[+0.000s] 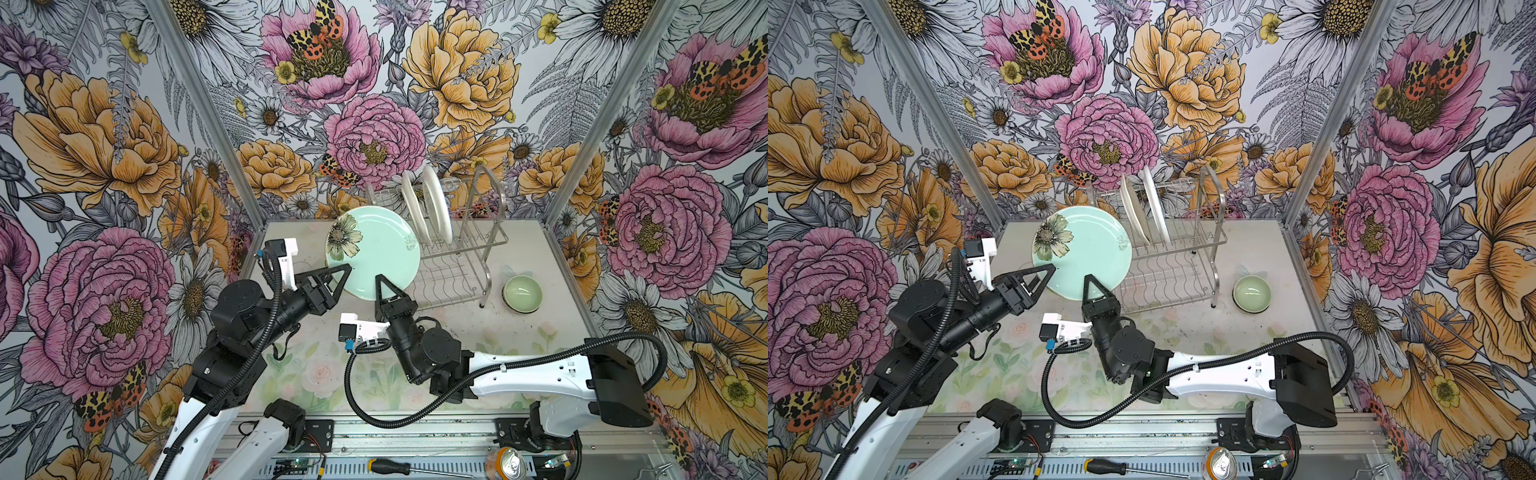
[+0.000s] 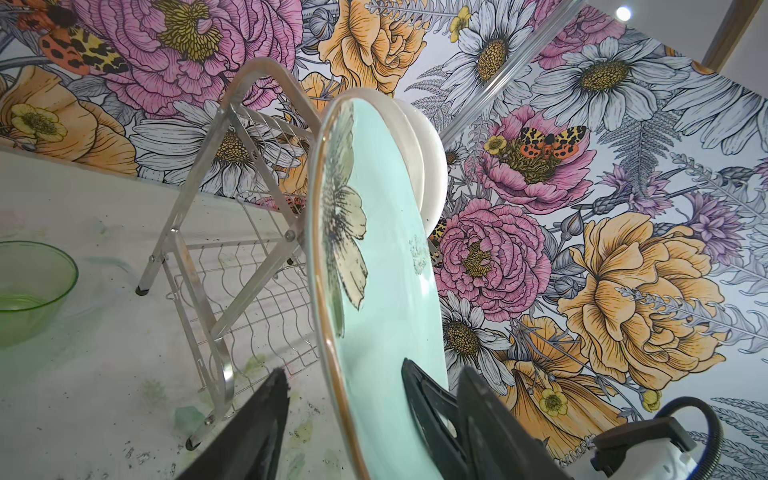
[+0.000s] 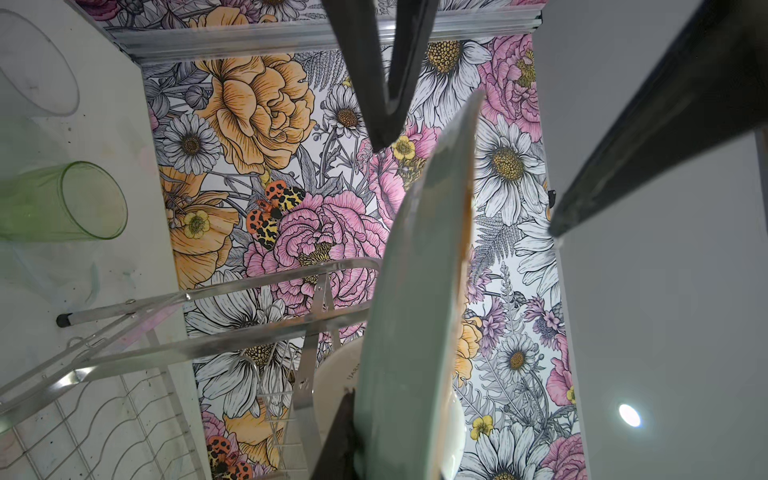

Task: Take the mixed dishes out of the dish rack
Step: 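Close the left gripper on the plate rim while the right gripper holds it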

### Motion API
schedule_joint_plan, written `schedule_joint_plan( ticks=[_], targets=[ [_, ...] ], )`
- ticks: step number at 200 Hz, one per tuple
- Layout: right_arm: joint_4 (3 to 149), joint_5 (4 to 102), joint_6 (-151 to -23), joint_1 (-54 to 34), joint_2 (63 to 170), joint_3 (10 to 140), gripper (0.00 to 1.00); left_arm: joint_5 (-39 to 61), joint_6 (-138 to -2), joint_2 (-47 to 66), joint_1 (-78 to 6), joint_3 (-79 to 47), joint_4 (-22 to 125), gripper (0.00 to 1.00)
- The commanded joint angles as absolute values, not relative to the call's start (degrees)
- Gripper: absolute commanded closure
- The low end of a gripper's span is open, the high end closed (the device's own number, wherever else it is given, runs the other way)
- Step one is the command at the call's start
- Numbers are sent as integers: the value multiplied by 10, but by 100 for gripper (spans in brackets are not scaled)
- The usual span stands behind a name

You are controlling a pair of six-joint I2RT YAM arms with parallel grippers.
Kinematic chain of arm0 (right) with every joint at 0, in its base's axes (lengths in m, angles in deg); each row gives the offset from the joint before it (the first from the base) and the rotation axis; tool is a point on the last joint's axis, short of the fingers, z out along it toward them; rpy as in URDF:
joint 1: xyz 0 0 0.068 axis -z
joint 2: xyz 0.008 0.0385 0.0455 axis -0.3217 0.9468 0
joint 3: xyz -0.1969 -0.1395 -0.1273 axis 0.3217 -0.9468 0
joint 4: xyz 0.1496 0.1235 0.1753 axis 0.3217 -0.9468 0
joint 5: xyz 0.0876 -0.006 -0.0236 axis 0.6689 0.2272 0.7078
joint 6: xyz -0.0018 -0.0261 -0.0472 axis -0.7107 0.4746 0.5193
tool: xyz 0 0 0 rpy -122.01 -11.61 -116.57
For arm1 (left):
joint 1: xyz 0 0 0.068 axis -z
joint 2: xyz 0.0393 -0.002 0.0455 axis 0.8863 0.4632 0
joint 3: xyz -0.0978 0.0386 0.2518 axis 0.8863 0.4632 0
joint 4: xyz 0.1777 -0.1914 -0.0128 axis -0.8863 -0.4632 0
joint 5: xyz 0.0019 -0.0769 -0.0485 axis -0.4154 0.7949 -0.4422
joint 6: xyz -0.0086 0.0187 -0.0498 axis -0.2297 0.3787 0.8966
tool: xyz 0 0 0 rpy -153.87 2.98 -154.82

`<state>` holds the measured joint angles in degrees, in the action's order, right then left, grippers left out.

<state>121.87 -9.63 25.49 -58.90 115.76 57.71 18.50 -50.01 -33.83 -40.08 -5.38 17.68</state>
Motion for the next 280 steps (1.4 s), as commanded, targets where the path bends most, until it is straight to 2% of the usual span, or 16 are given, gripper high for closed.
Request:
schedule_joint_plan(
  ticks=[1, 30, 112, 205, 218, 239, 280],
  targets=[
    [1315, -86, 262, -593, 1141, 583, 100, 165, -517, -330, -410, -61, 166, 39],
    [1341, -76, 281, -595, 1148, 571, 100, 173, -517, -317, -421, -58, 165, 45],
    [1374, -69, 302, -596, 1169, 562, 100, 195, -517, -291, -438, -70, 167, 48],
    [1395, -52, 310, -603, 1172, 547, 100, 232, -508, -284, -440, -55, 198, 72],
    [1404, -48, 312, -604, 1176, 548, 100, 234, -508, -284, -440, -55, 198, 80],
    [1433, -46, 331, -604, 1190, 549, 100, 241, -506, -284, -443, -53, 197, 100],
    [1457, -60, 345, -605, 1221, 559, 93, 258, -496, -297, -452, -36, 197, 100]
  ],
)
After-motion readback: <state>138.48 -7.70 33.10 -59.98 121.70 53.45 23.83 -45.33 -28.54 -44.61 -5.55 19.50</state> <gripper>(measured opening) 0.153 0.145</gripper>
